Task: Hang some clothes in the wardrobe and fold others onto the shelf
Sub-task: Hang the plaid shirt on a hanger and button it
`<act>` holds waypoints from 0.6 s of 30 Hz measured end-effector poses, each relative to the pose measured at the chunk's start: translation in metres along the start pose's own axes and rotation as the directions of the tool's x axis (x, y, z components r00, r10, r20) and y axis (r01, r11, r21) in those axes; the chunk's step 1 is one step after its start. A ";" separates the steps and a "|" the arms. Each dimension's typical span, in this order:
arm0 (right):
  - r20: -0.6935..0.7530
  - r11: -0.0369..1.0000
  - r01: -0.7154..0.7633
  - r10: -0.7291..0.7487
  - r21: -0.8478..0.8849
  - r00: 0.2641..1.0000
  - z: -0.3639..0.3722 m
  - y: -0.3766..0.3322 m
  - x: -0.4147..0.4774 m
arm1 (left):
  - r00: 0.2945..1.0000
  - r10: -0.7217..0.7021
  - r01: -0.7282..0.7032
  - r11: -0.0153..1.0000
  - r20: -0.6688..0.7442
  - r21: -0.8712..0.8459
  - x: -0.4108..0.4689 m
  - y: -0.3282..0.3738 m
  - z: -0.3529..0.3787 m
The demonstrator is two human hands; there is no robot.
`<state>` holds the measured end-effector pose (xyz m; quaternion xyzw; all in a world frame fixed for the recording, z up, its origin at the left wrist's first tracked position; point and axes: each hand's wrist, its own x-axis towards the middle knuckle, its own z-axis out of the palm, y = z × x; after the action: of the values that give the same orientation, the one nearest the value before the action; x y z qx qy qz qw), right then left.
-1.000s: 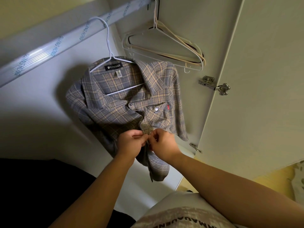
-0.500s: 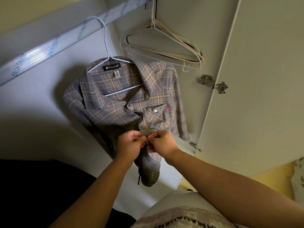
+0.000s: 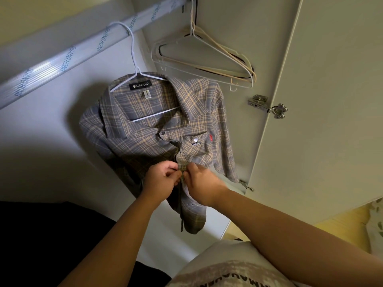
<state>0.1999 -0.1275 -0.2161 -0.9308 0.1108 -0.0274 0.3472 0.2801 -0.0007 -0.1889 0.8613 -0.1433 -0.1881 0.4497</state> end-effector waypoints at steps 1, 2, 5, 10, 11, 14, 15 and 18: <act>-0.016 1.000 0.015 -0.015 -0.021 1.000 0.001 0.000 -0.001 | 1.000 0.013 -0.013 0.999 0.015 0.033 0.002 0.001 -0.002; -0.038 0.999 0.030 -0.031 -0.026 0.999 0.003 0.000 -0.001 | 0.999 0.023 -0.024 0.998 0.022 0.056 0.002 0.003 -0.003; -0.116 0.996 0.082 -0.076 0.046 0.990 0.005 -0.002 0.001 | 1.000 0.015 -0.015 1.000 0.003 0.008 0.001 0.009 -0.002; -0.185 0.965 -0.043 0.093 0.258 0.978 -0.001 -0.006 0.004 | 0.979 -0.141 0.198 0.845 0.150 -0.498 -0.005 0.008 0.002; -0.173 0.949 -0.086 0.143 0.302 0.974 -0.001 -0.007 0.005 | 0.976 -0.154 0.215 0.817 0.156 -0.536 -0.007 0.007 0.005; -0.115 0.869 -0.178 0.258 0.462 0.959 0.002 -0.008 0.006 | 0.973 -0.196 0.229 0.785 0.121 -0.576 -0.010 0.002 0.011; -0.087 0.831 -0.209 0.293 0.516 0.952 0.002 -0.009 0.006 | 0.973 -0.206 0.230 0.778 0.108 -0.585 -0.011 0.000 0.013; -0.039 0.742 -0.252 0.350 0.621 0.936 0.002 -0.012 0.005 | 0.987 -0.147 0.113 0.915 -0.060 -0.386 -0.012 -0.007 0.018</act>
<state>0.2073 -0.1189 -0.2101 -0.7347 0.2714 -0.0762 0.6171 0.2617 -0.0051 -0.2017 0.7723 -0.0266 -0.2039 0.6010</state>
